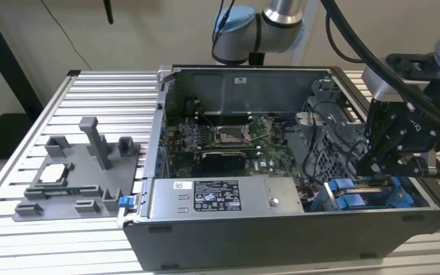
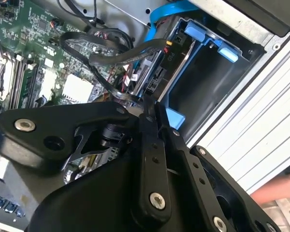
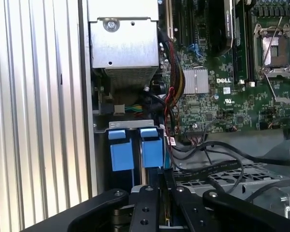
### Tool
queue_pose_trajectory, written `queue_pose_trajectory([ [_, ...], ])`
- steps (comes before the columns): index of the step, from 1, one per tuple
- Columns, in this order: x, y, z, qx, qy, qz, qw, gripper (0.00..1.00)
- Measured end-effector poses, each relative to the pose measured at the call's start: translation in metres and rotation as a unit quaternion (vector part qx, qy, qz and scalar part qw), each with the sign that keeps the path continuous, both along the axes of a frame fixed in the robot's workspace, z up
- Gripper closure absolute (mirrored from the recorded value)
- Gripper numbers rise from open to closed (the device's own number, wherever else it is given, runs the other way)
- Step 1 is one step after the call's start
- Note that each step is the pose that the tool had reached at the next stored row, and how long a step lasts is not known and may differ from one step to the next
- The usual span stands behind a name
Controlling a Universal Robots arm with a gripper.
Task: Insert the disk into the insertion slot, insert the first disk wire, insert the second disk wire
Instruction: 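Insert the second disk wire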
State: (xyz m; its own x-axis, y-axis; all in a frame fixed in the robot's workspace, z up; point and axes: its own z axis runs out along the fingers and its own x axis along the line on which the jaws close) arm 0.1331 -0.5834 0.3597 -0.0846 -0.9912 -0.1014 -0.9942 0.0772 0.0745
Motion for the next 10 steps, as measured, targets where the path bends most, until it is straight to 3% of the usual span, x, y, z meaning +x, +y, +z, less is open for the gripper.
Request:
queue_pose_trajectory([
  [10, 0.012, 0.0000, -0.0056, 0.0001, 0.0000, 0.000, 1.0000, 1.00],
])
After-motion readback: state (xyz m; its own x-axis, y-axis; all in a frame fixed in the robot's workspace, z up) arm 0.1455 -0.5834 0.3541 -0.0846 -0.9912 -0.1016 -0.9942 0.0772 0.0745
